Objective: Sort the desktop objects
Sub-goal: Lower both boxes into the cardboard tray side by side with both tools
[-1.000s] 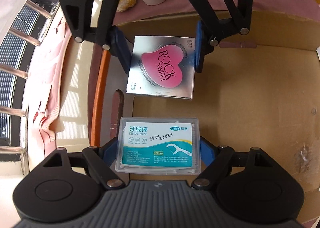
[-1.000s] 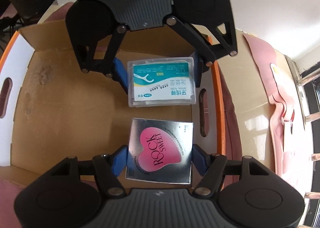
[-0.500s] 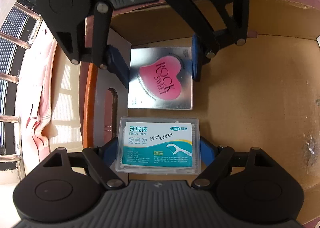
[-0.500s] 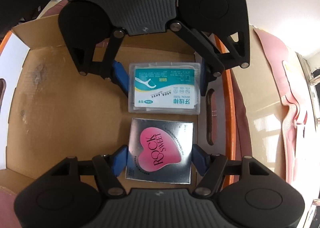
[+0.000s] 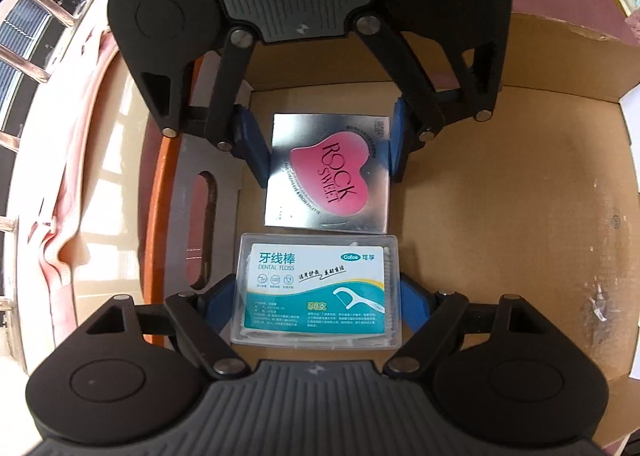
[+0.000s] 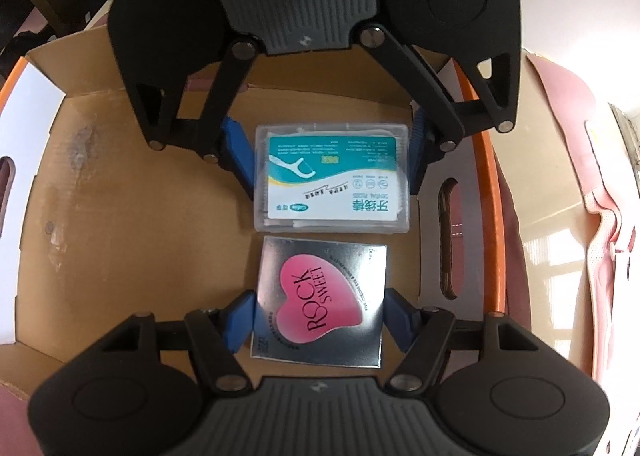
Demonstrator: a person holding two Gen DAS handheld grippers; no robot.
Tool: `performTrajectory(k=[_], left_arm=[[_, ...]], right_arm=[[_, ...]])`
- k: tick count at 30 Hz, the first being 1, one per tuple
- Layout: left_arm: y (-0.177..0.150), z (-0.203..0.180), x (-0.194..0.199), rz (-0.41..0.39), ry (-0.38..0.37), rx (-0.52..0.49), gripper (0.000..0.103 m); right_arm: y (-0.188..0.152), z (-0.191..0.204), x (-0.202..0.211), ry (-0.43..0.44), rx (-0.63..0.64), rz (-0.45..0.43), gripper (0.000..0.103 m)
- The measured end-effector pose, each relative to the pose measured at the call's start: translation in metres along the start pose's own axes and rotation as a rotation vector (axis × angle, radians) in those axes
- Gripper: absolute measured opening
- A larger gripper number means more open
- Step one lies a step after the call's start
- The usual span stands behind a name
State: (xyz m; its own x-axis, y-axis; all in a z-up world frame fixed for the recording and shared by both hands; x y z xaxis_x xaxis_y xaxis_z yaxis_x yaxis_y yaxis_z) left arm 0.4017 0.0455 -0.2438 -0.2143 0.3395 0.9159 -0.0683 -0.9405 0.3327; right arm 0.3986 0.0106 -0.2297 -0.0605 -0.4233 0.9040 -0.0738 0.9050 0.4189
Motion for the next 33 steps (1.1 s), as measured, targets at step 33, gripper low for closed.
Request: performTrajectory(k=[33], left_arm=[[-0.003, 0.016, -0.011, 0.032, 0.014, 0.011, 0.085]], right_arm=[[-0.031, 0.026, 0.027, 0.014, -0.001, 0.014, 0.067]])
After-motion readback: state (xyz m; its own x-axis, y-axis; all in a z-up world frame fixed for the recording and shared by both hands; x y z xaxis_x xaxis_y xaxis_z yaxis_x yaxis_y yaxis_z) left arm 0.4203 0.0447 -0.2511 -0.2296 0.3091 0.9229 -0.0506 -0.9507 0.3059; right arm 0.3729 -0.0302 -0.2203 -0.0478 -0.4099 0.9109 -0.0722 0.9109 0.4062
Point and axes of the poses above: each gripper's, at about its wrist camera, not at the fingertips, and x roughly against the way its jaws point, z to its left, y to its top, the point moved 6 cm from there along -x, roughly the way its jaws point, and after that the axes turned 12 degrees about -z, right-handed, at the moved point
